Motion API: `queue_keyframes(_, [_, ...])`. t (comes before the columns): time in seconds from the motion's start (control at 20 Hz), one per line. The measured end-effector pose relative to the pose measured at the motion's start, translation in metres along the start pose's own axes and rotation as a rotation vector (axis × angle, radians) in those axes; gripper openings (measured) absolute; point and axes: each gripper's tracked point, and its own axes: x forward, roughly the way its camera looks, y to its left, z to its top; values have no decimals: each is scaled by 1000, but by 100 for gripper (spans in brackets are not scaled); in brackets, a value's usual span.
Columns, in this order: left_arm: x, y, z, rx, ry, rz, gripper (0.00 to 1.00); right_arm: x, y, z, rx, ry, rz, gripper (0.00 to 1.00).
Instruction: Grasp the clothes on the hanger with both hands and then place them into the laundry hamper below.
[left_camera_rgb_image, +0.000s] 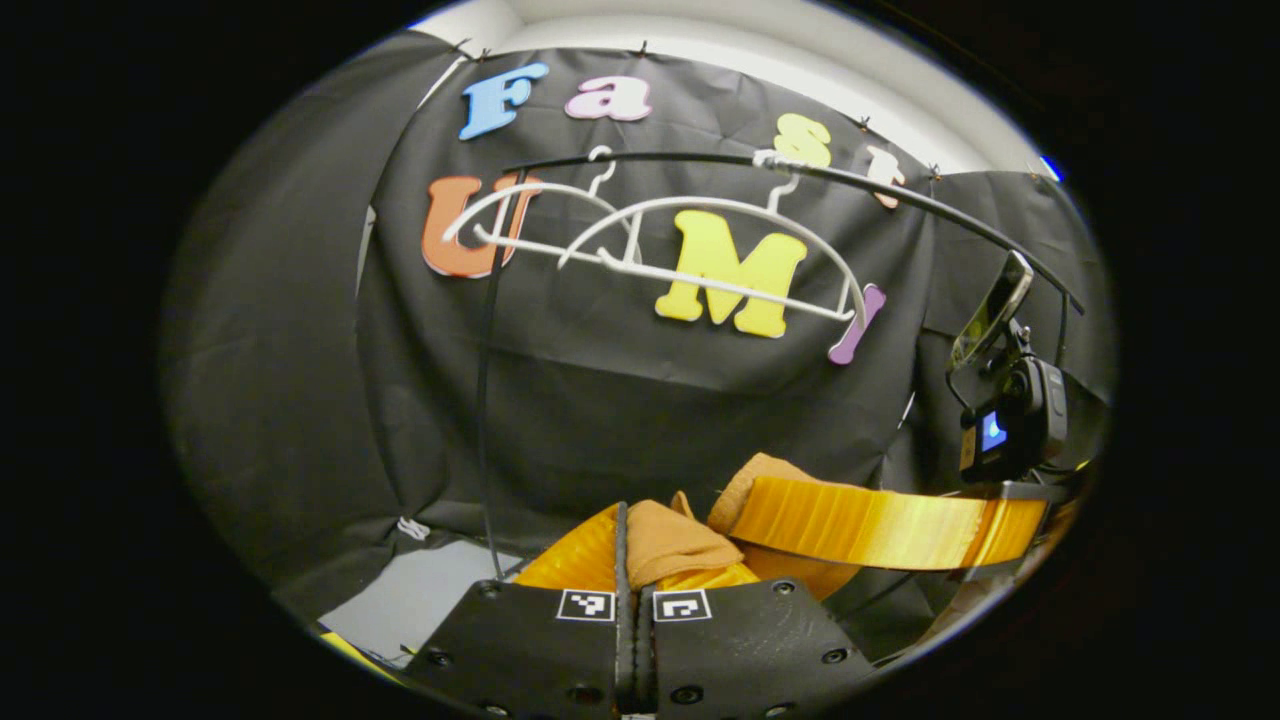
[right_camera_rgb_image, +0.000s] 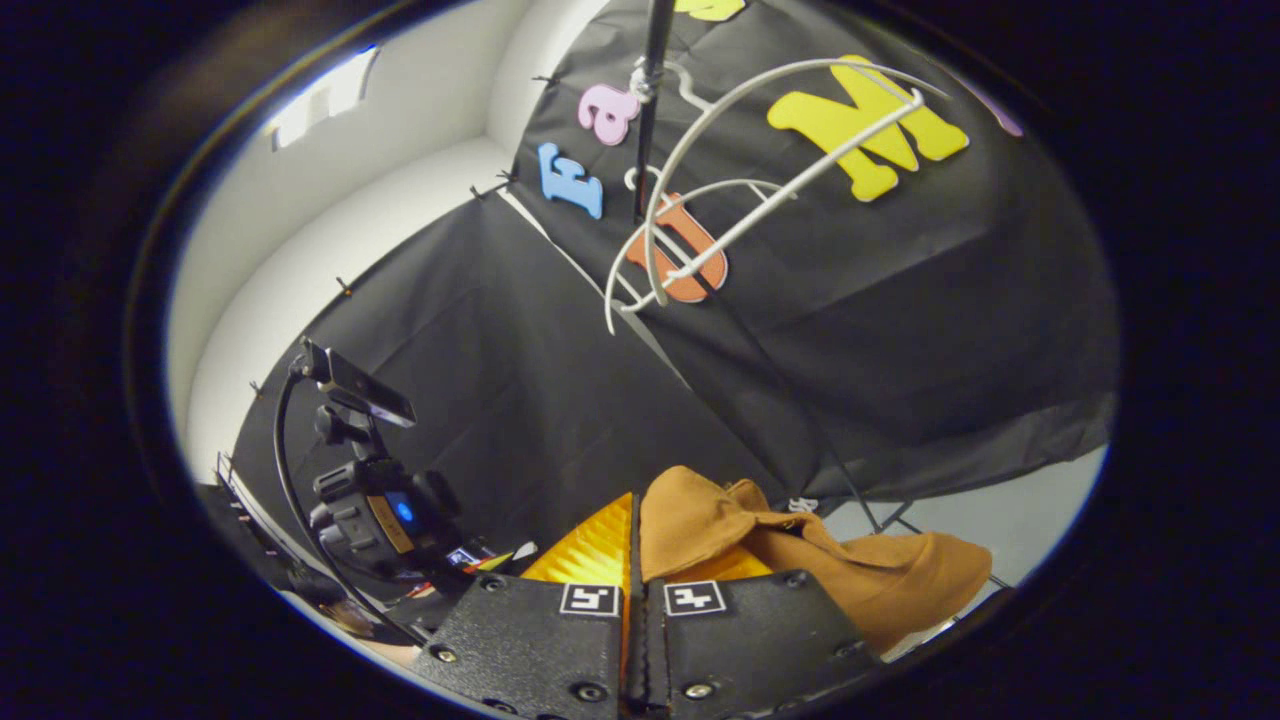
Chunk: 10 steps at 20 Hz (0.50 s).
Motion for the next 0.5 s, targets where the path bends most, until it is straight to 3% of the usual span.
queue_keyframes(0.05, [2, 4, -16, -17, 26, 13, 0, 2, -13, -15, 5, 33, -19, 4])
queue_keyframes(0.5, [31, 31, -184, -145, 290, 106, 0, 32, -114, -127, 16, 306, -244, 4])
